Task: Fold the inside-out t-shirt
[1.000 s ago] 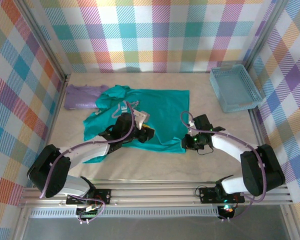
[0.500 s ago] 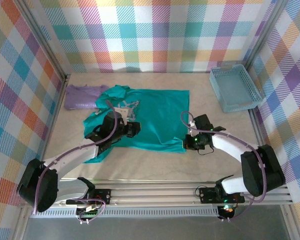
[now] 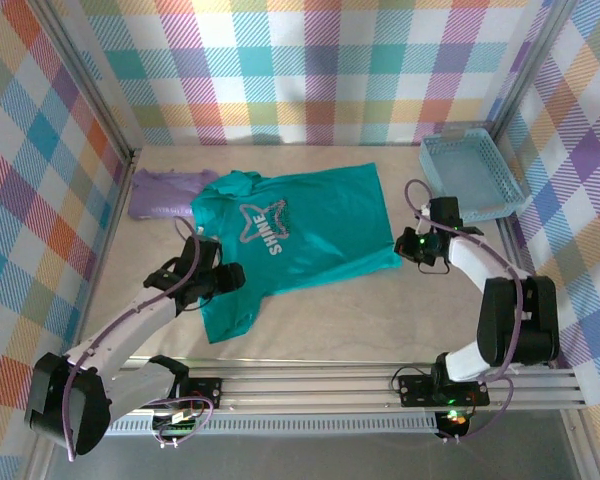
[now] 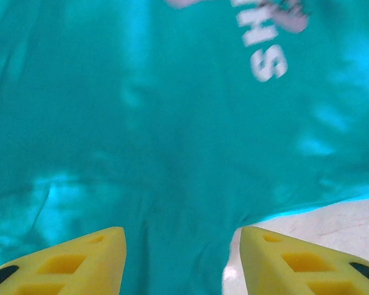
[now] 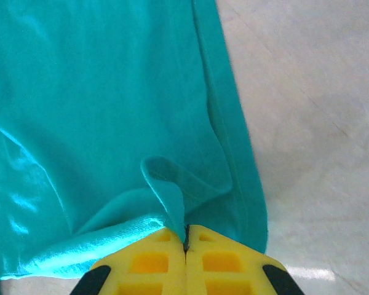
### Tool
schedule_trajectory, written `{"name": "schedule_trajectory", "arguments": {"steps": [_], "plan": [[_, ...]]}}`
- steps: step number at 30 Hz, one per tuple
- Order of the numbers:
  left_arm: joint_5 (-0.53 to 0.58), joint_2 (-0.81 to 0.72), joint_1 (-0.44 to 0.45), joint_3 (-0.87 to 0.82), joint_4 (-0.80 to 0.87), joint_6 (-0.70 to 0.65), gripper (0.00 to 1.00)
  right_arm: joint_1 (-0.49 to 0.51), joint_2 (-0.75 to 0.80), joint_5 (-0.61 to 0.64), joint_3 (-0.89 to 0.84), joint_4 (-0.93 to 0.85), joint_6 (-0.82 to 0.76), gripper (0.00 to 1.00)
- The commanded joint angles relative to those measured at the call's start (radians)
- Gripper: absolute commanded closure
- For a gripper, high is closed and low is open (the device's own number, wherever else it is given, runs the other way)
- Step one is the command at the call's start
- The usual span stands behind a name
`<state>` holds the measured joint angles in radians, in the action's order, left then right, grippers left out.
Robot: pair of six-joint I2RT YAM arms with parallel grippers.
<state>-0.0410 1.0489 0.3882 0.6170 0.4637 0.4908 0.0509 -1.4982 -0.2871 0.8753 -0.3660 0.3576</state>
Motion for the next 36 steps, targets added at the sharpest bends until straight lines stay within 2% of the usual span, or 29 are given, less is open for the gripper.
{"name": "schedule_trajectory", "arguments": {"steps": [1,6,11,17,26,36], "plan": [[0.054,-0.076,0.035,-0.065,0.152,0.110,0.49,-0.002,-0.025,-0.056,0.023,0.034,-0.008,1.00],[0.263,-0.202,0.174,-0.101,0.381,0.308,0.49,-0.003,-0.022,-0.073,-0.008,0.051,-0.017,1.00],[0.342,-0.206,0.265,-0.102,0.511,0.471,0.50,0.000,-0.010,-0.112,-0.015,0.062,-0.016,1.00],[0.347,-0.125,0.282,-0.117,0.500,0.505,0.52,0.000,0.010,-0.142,-0.012,0.069,-0.011,1.00],[0.216,0.047,0.281,-0.124,0.385,0.440,0.55,-0.001,0.019,-0.148,-0.027,0.076,-0.009,1.00],[0.166,0.141,0.282,-0.159,0.290,0.425,0.59,0.000,0.030,-0.156,-0.028,0.074,-0.011,1.00]]}}
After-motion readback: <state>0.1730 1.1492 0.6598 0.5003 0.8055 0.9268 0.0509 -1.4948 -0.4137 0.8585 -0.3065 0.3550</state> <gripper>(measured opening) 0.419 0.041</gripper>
